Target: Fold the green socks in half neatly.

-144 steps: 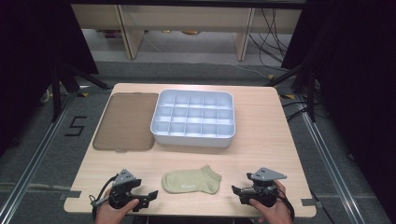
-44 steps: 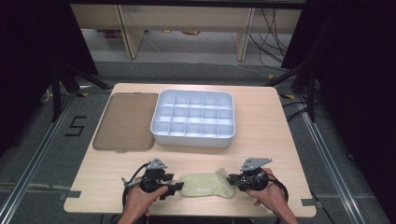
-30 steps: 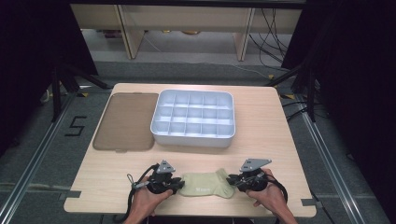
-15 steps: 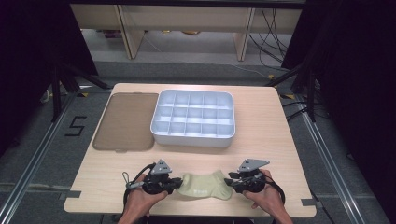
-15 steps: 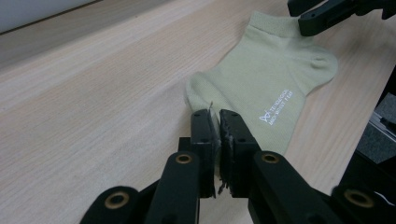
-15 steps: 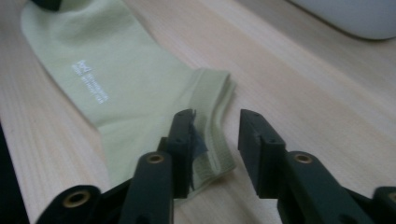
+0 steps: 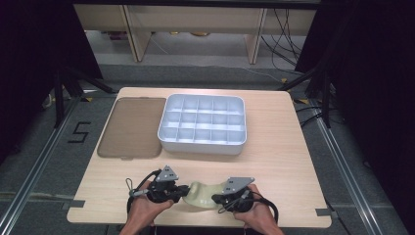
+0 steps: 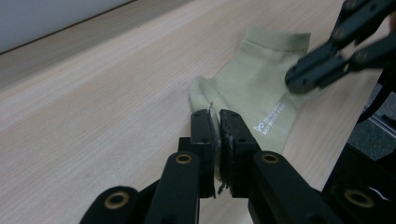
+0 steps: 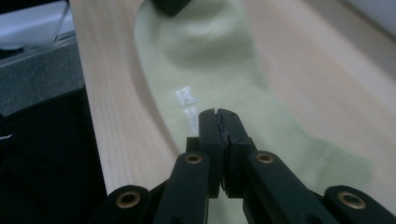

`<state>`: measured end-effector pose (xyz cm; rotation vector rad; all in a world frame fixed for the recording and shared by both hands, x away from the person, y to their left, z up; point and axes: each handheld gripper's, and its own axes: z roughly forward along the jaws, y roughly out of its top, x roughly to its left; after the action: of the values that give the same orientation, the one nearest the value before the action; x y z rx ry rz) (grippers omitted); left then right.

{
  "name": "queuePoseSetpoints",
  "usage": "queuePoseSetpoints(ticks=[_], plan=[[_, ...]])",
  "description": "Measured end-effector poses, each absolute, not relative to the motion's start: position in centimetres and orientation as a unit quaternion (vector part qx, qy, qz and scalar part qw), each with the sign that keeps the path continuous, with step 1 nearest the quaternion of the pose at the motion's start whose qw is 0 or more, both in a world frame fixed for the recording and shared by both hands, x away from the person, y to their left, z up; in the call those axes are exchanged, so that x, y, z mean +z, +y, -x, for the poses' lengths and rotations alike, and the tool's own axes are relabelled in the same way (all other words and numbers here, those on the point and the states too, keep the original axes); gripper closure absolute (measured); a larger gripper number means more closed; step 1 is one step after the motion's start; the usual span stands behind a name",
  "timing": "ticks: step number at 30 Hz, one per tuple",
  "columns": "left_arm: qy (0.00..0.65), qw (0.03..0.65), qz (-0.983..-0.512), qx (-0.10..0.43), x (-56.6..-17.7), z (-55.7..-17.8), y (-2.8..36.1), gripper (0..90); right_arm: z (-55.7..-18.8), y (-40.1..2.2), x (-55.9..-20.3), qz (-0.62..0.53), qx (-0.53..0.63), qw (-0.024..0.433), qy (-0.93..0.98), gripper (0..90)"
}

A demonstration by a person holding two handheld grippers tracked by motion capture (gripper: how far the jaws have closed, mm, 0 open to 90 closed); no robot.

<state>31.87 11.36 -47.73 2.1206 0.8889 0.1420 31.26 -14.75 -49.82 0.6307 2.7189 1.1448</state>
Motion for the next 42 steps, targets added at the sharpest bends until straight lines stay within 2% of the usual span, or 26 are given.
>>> queuePoseSetpoints(ticks=[6,11,12,16,33,39,42], plan=[[0.355,0.411,-0.837,0.061,-47.4,-31.8,11.7,84.0,-31.5,-13.4,-50.9,-0.197,0.371,0.043,0.907,90.0],[0.351,0.411,-0.839,0.059,-47.2,-31.7,11.8,84.0,-32.1,-13.7,-50.4,-0.211,0.388,0.045,0.896,90.0],[0.349,0.41,-0.841,0.059,-47.1,-31.7,11.8,84.0,-33.1,-14.0,-49.9,-0.218,0.391,0.063,0.892,90.0],[0.347,0.412,-0.84,0.062,-46.7,-31.7,11.7,84.0,-34.4,-14.2,-49.9,-0.232,0.385,0.083,0.889,90.0],[0.345,0.43,-0.832,0.067,-45.5,-31.8,11.5,84.1,-36.4,-12.5,-51.1,-0.222,0.381,0.07,0.895,90.0],[0.344,0.427,-0.834,0.065,-45.3,-31.9,11.3,84.1,-35.6,-14.2,-49.7,-0.244,0.398,0.063,0.882,90.0],[0.343,0.431,-0.832,0.062,-45.1,-31.8,11.3,84.1,-34.3,-16.3,-49.1,-0.242,0.393,0.074,0.884,90.0]])
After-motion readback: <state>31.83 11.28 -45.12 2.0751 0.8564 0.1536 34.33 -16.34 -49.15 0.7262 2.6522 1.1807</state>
